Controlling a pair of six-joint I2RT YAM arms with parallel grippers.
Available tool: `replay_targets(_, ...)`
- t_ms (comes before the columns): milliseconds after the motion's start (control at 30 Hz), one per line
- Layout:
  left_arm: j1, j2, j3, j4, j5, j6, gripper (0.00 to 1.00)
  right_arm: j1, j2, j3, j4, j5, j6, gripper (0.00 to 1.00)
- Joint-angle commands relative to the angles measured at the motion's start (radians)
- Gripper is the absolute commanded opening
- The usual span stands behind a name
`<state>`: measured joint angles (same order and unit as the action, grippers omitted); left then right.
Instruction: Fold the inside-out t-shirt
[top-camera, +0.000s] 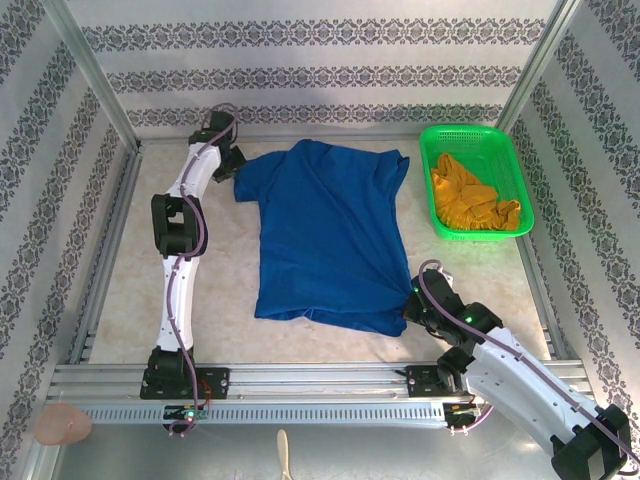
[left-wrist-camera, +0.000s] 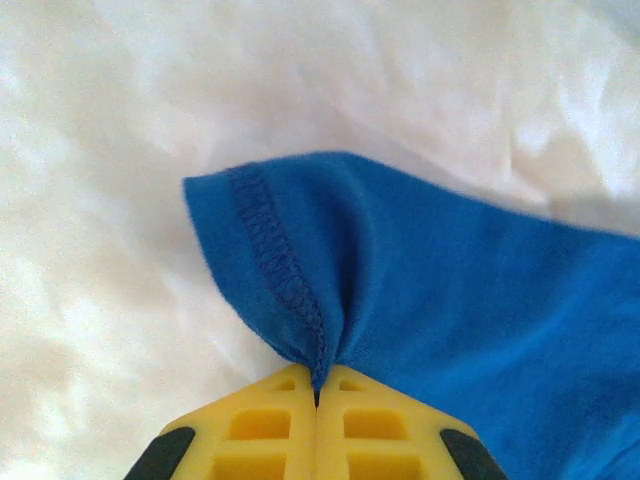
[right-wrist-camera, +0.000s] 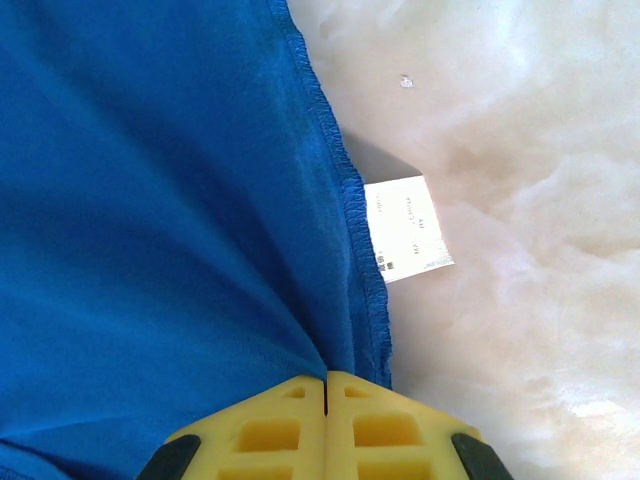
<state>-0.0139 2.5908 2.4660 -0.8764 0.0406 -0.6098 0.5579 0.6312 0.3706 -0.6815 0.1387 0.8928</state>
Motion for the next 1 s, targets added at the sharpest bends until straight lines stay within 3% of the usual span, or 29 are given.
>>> replay_targets(0, 0.088, 0.012, 0.108, -0.085, -0.036, 0.025, 0.00, -0.009, 0.002, -0.006, -0.029, 0.022, 0.020, 0.00)
replay_targets(233, 0.139, 0.015, 0.116, -0.070, -0.005, 0.059, 0.00, -0.009, 0.034, -0.021, 0.012, 0.004, 0.017, 0.00)
replay_targets(267, 0.142, 0.021, 0.116, -0.069, 0.012, 0.062, 0.05, -0.009, 0.038, -0.021, 0.018, -0.002, 0.017, 0.00)
replay_targets(333, 0.141, 0.029, 0.116, -0.074, 0.040, 0.070, 0.50, -0.009, 0.042, -0.021, 0.034, -0.017, 0.011, 0.00)
replay_targets(367, 0.141, 0.028, 0.116, -0.082, 0.051, 0.073, 0.68, -0.009, 0.046, -0.020, 0.048, -0.028, 0.006, 0.00)
replay_targets(400, 0.141, 0.022, 0.114, -0.092, 0.063, 0.081, 0.79, -0.010, 0.045, -0.019, 0.066, -0.037, -0.002, 0.00)
replay_targets(467, 0.135, -0.010, 0.114, -0.121, 0.074, 0.109, 0.87, -0.009, 0.050, -0.015, 0.103, -0.061, -0.019, 0.00)
replay_targets(600, 0.067, -0.186, 0.011, -0.168, 0.047, 0.232, 0.90, -0.010, 0.076, 0.015, 0.131, -0.076, -0.050, 0.00)
replay_targets(667, 0.012, -0.340, -0.189, -0.153, 0.051, 0.268, 0.89, -0.010, 0.095, 0.031, 0.147, -0.080, -0.065, 0.00)
replay_targets(767, -0.117, -0.628, -0.628, 0.011, 0.056, 0.285, 0.89, -0.014, 0.117, 0.051, 0.164, -0.082, -0.084, 0.00)
replay_targets(967, -0.247, -1.066, -1.361, 0.287, 0.178, 0.048, 0.89, -0.038, 0.137, 0.073, 0.171, -0.091, -0.122, 0.00)
